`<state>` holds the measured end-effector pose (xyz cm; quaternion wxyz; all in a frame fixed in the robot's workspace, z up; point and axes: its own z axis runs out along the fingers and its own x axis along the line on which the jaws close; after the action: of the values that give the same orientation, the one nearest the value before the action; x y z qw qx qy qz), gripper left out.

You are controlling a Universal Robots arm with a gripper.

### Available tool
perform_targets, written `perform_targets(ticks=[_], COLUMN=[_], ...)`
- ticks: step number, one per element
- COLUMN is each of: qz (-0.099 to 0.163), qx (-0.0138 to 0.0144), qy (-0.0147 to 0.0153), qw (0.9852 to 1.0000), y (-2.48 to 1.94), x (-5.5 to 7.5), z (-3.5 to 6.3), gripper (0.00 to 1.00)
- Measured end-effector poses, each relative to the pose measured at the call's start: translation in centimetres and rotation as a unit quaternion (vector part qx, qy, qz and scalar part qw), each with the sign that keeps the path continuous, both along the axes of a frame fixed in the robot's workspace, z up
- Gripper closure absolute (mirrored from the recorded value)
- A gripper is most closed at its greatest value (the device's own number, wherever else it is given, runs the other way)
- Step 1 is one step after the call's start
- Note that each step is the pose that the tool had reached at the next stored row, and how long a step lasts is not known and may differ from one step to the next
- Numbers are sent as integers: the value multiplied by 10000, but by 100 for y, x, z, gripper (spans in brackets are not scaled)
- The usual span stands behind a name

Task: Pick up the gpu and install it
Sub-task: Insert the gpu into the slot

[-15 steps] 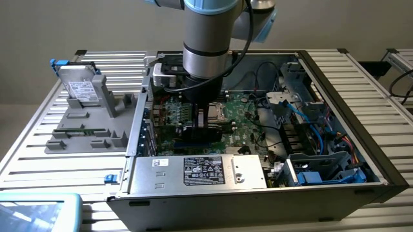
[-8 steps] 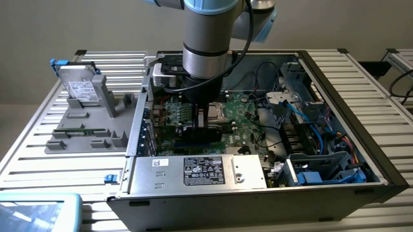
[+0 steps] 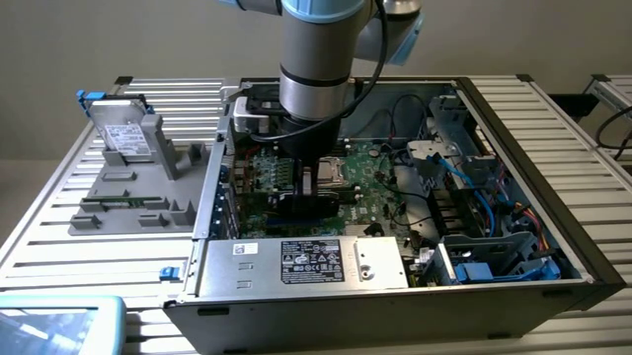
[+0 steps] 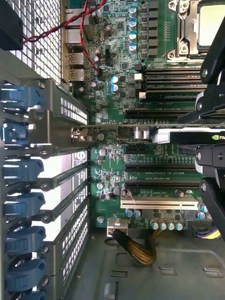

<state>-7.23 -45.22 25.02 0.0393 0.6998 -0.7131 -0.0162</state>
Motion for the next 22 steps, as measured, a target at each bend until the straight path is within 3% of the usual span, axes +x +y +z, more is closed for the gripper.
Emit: perform_targets(ticks=[2,3,22], qz=[2,2,0], qx=[1,1,3], qy=[45,49,37], qw=[10000,10000,10000], y=[0,0,4], x=[2,1,0], z=[-1,-1,-15], gripper=[72,72,72])
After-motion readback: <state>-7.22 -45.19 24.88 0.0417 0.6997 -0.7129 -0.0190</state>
